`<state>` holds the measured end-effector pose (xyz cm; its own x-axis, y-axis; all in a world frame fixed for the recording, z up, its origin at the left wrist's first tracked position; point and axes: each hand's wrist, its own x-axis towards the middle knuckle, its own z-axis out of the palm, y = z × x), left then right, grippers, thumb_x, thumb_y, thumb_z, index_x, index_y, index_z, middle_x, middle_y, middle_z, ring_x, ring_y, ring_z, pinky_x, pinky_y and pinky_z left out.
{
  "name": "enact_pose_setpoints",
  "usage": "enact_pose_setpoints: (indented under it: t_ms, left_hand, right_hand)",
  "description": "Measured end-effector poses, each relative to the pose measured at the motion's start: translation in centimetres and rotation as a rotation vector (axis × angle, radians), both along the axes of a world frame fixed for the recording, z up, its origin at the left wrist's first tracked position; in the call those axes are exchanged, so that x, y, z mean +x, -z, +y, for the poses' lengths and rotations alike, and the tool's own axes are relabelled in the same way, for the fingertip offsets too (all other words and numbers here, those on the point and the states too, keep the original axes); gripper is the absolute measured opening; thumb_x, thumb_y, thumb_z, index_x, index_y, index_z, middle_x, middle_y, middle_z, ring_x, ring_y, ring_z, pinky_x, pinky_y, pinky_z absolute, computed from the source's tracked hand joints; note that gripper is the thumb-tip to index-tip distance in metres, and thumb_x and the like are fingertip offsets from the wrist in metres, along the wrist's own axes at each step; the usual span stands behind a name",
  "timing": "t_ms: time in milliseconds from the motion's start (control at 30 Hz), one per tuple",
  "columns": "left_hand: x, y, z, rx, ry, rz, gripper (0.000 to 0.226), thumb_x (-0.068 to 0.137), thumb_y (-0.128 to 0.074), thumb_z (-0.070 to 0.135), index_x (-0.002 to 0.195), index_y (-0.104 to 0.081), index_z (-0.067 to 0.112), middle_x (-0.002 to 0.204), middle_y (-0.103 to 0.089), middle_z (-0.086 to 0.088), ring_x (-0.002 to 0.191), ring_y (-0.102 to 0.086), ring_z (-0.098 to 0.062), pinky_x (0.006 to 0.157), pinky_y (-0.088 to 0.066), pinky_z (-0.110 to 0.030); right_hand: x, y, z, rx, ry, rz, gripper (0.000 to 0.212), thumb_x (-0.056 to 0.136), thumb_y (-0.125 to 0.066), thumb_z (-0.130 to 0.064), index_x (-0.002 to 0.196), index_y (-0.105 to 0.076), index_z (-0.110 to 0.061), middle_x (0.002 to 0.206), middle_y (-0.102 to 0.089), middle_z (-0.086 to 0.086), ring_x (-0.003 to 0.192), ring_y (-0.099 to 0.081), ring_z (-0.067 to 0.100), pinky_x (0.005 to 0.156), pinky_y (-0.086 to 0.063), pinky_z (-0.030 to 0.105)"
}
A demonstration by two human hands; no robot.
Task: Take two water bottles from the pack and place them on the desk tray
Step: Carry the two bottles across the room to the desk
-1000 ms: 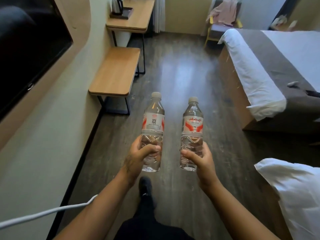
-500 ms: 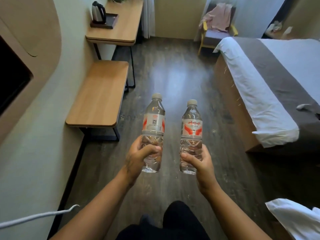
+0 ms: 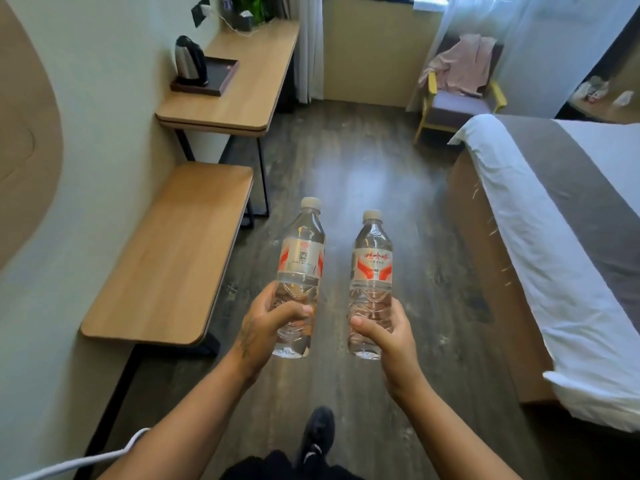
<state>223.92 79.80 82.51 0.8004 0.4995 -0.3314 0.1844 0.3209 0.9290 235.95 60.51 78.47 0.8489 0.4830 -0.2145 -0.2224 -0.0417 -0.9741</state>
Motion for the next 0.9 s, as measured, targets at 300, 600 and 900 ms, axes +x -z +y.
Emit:
enact_pose_setpoints:
  t_ms: [300, 600, 900]
  left_hand:
    - [19.8, -0.6, 10.1, -0.029, -0.016, -0.022, 0.046, 0.068, -0.083, 0.034, 0.112, -0.077, 0.026, 0.096, -0.08, -0.003, 0.088, -0.076, -0.028, 0.084, -0.056, -0.051]
    - [40.8, 0.6, 23.3, -0.039, 0.026, -0.041, 0.065, 0.065, -0.083, 0.036, 0.125, -0.07, 0.017, 0.1, -0.082, -0.005, 0.09, -0.077, -0.032, 0.083, -0.058, -0.051]
    - [59.4, -1.0, 35.2, 0.007, 0.043, -0.014, 0.067, 0.065, -0.082, 0.039, 0.127, -0.07, 0.017, 0.115, -0.079, -0.016, 0.112, -0.072, -0.047, 0.106, -0.054, -0.068]
  right_hand:
    - [21.6, -1.3, 10.6, 0.008, -0.016, 0.002, 0.081, 0.066, -0.088, -0.04, 0.137, -0.058, -0.014, 0.121, -0.078, 0.011, 0.107, -0.079, 0.026, 0.084, -0.066, 0.032]
    - [41.2, -0.3, 23.7, -0.011, -0.007, -0.012, 0.084, 0.066, -0.086, -0.041, 0.139, -0.057, -0.013, 0.121, -0.078, 0.01, 0.108, -0.078, 0.026, 0.085, -0.066, 0.034]
    - [58.6, -1.5, 34.6, -0.039, 0.038, -0.003, 0.086, 0.065, -0.084, -0.046, 0.14, -0.056, -0.016, 0.125, -0.076, 0.01, 0.11, -0.078, 0.025, 0.097, -0.063, 0.048]
